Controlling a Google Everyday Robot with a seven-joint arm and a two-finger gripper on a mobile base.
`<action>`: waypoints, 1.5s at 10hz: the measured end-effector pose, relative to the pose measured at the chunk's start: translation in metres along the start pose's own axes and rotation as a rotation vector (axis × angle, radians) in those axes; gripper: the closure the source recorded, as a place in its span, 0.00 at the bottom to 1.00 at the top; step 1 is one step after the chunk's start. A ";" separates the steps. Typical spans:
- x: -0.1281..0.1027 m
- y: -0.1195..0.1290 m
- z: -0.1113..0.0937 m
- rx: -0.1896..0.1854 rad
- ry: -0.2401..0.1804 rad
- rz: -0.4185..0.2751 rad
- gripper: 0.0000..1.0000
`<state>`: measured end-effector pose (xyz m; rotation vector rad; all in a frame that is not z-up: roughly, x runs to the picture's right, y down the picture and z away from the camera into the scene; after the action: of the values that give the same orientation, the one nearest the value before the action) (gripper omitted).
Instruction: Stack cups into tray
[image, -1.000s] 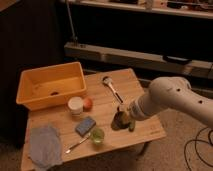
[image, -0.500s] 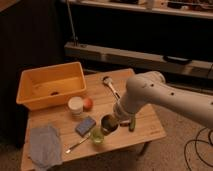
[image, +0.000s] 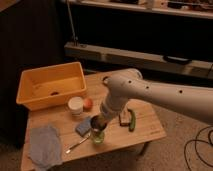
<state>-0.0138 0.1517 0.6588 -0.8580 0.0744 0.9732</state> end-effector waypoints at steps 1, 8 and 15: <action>0.000 -0.001 0.008 -0.002 0.009 0.002 0.82; -0.009 -0.011 0.056 -0.002 0.047 0.051 0.82; -0.005 -0.035 0.087 0.003 0.079 0.129 0.73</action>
<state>-0.0174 0.1970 0.7407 -0.8968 0.2008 1.0593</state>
